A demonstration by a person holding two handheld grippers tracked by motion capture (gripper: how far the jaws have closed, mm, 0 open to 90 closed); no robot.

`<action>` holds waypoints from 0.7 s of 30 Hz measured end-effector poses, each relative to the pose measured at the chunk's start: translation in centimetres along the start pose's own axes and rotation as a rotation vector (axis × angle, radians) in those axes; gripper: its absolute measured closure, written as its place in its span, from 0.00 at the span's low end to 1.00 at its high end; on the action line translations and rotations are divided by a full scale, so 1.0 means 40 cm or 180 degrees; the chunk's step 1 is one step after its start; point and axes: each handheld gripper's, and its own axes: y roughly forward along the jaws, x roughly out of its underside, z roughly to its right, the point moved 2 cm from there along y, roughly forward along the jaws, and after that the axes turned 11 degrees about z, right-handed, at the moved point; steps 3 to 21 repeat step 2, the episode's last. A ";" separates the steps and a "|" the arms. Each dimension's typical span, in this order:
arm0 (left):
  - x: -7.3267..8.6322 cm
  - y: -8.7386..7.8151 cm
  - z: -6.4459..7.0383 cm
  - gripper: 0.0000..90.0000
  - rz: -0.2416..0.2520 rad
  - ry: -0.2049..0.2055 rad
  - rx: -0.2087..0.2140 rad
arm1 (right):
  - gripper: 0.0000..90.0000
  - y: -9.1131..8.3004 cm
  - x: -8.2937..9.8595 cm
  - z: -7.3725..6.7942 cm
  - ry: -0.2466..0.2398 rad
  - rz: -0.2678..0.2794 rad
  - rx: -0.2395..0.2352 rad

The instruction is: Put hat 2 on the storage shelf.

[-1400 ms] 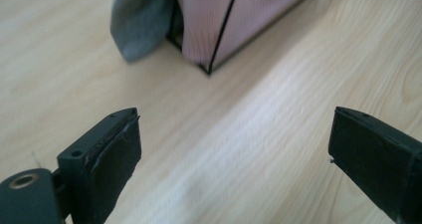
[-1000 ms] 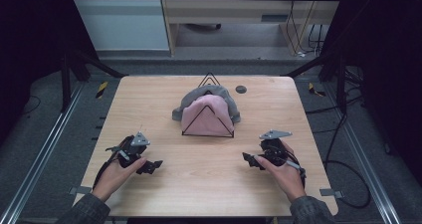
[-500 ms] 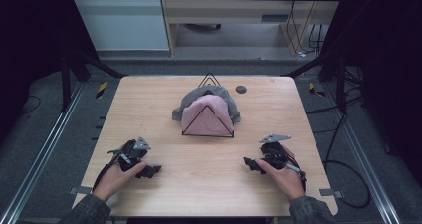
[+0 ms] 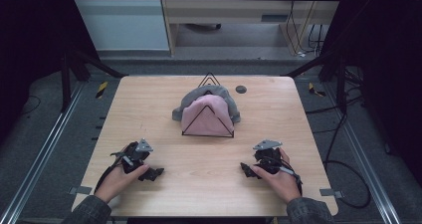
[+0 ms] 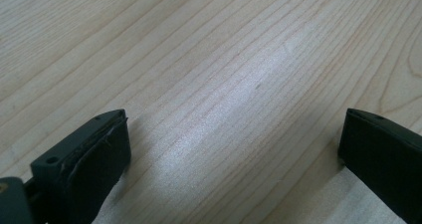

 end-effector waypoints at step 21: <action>0.000 0.000 0.000 0.00 0.0000 0.0006 0.0007 | 0.03 0.000 0.001 0.000 0.0008 0.0015 0.0004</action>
